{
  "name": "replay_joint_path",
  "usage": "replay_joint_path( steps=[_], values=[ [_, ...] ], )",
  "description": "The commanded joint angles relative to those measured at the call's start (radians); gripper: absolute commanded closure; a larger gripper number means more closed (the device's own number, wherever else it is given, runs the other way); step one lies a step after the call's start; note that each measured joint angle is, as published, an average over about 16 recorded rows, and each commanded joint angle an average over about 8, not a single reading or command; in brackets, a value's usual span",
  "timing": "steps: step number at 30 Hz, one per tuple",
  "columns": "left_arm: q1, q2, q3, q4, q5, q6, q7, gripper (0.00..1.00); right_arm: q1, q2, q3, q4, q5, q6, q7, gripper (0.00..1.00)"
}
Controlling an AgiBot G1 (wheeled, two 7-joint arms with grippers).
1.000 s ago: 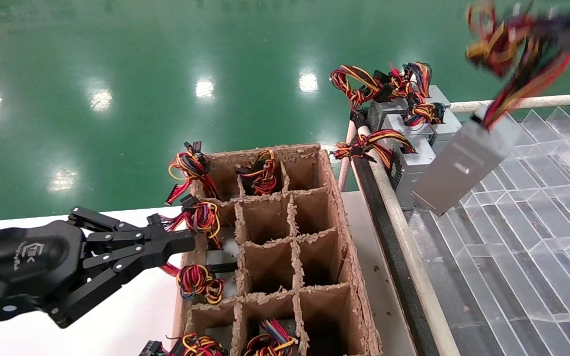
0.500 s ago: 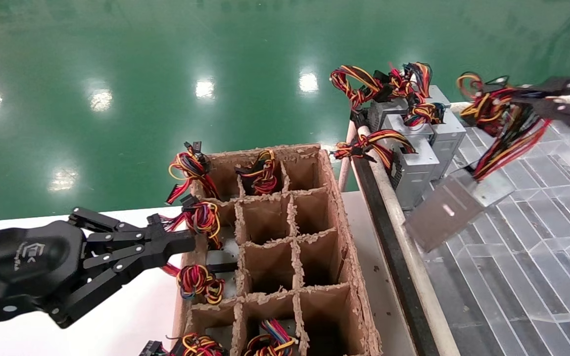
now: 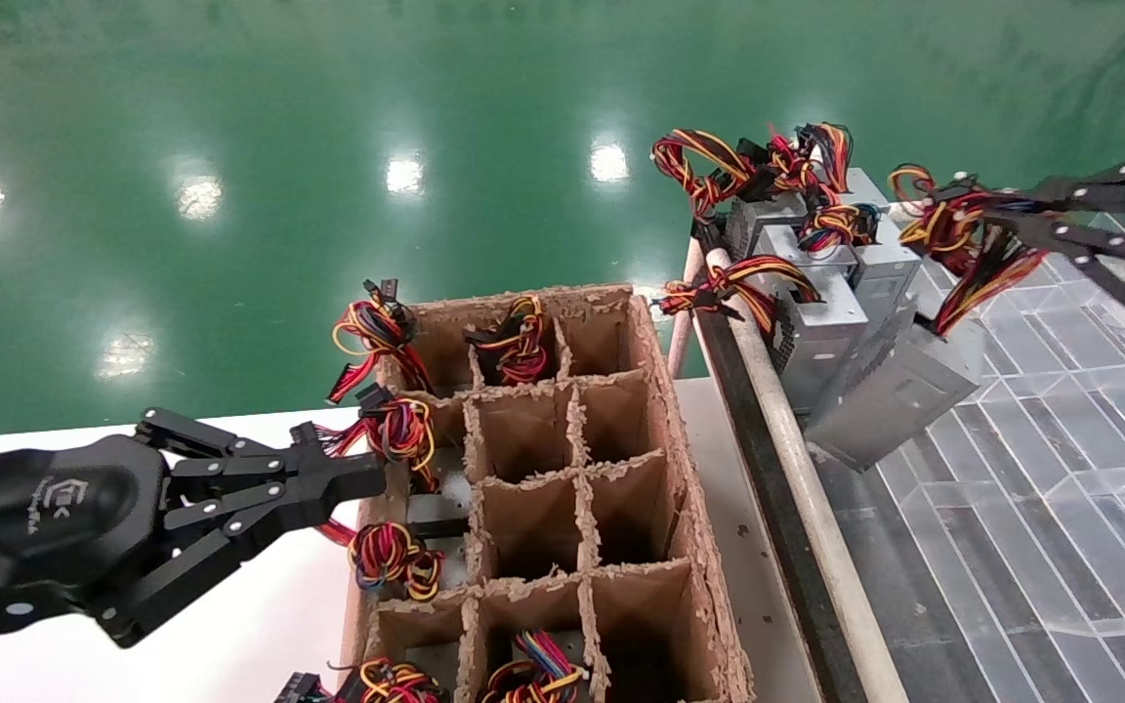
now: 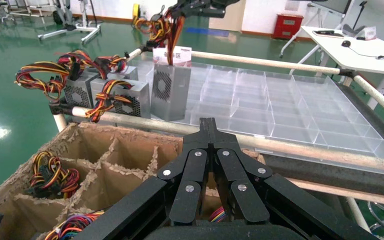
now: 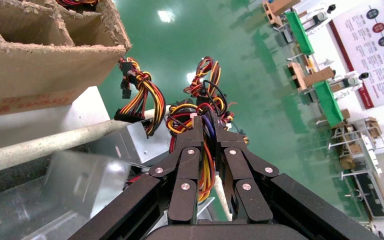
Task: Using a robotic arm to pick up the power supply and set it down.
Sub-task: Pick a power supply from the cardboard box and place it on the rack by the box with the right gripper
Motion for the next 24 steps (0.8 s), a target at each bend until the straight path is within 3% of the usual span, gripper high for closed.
replay_joint_path(
  steps=[1, 24],
  values=[
    [0.000, 0.000, 0.000, 0.000, 0.000, 0.000, 0.000, 1.00, -0.012, -0.009, -0.003, 0.000, -0.007, 0.015, 0.000, 1.00],
    [0.000, 0.000, 0.000, 0.000, 0.000, 0.000, 0.000, 1.00, -0.036, -0.129, -0.056, -0.002, -0.025, 0.051, 0.028, 1.00]
  ],
)
